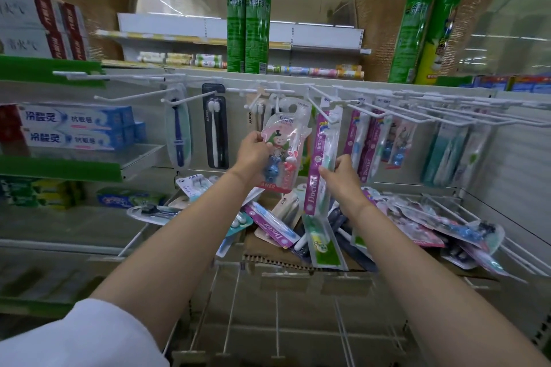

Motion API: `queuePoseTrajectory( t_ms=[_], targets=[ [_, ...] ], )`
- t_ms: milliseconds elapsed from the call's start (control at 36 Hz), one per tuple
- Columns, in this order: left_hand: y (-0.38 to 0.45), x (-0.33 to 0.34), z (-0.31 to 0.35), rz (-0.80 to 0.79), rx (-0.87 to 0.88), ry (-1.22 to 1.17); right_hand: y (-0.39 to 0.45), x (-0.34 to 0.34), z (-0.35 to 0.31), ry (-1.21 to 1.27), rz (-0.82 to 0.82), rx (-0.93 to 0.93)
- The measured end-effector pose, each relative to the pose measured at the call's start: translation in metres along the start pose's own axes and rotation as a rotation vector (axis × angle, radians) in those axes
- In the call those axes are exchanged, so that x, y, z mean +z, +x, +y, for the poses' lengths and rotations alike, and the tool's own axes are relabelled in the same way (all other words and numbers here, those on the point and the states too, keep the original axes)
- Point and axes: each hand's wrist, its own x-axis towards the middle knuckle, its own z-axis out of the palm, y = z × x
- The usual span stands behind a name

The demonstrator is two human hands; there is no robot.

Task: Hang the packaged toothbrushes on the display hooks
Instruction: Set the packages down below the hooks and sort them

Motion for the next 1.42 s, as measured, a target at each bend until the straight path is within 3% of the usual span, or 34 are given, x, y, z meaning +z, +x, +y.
queuePoseTrajectory(
  t_ms=[250, 389, 1000, 1222, 1417],
  targets=[
    [0.018, -0.010, -0.004, 0.031, -0.071, -0.047, 0.009, -0.002, -0.001, 0.027, -0.019, 0.026],
    [0.024, -0.012, -0.006, 0.055, -0.057, -0.020, 0.010, 0.003, 0.002, -0.051, -0.104, 0.053],
    [0.048, -0.006, -0.021, 0.106, -0.014, 0.142, 0.033, 0.019, 0.001, -0.114, -0.180, 0.082],
    [0.044, -0.004, -0.023, 0.173, -0.016, 0.084, 0.038, 0.020, 0.003, -0.165, -0.160, 0.080],
    [0.030, -0.001, -0.028, 0.324, -0.017, 0.076, 0.035, 0.015, 0.008, -0.224, -0.214, 0.076]
  ],
)
